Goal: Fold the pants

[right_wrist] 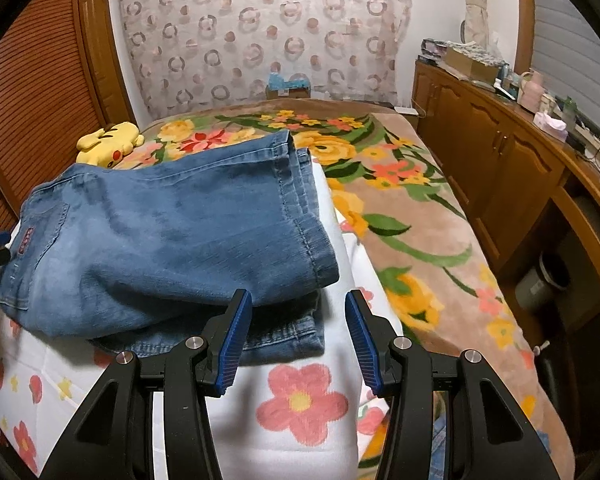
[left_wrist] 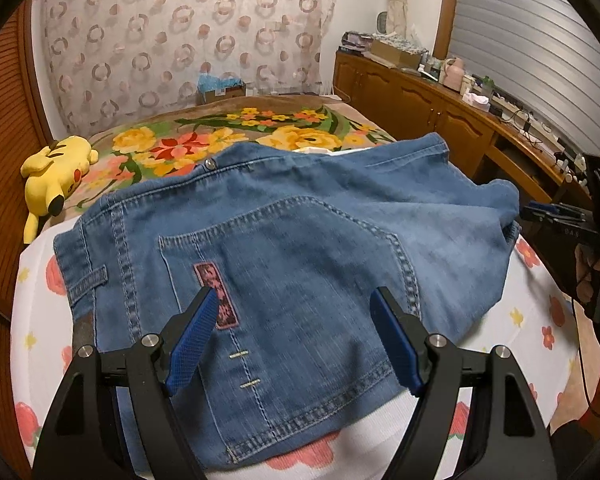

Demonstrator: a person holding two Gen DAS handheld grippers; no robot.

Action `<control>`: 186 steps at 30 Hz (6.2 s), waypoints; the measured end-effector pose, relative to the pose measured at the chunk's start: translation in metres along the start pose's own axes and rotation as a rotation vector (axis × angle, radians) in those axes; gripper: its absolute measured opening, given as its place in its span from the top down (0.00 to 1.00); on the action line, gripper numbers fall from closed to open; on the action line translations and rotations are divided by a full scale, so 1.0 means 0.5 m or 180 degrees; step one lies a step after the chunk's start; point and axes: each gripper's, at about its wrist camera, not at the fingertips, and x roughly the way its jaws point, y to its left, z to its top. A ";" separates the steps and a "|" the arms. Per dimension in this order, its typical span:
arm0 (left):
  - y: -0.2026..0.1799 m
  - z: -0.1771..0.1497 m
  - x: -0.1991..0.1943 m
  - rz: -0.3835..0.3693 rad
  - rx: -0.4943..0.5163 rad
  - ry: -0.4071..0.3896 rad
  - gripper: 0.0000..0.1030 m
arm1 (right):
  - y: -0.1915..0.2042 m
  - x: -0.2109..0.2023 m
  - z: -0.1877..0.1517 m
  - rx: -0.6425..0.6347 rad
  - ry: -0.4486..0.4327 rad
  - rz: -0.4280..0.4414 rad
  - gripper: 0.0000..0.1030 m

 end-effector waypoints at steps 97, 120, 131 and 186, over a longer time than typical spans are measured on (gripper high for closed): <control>-0.025 0.042 0.005 -0.0183 0.0032 -0.0133 0.31 | 0.288 -0.027 0.071 -0.0810 -0.0118 0.0809 0.62; -0.125 0.068 0.077 -0.0594 0.0288 0.0143 0.96 | 0.272 -0.020 0.064 -0.0511 0.0055 0.0744 0.62; -0.093 0.104 -0.068 -0.0516 0.0254 -0.0386 0.97 | 0.270 -0.027 0.061 -0.0543 0.0010 0.0739 0.62; 0.159 0.000 -0.077 0.0339 -0.0335 -0.0158 0.50 | 0.358 0.049 0.078 -0.0977 0.0086 0.1120 0.62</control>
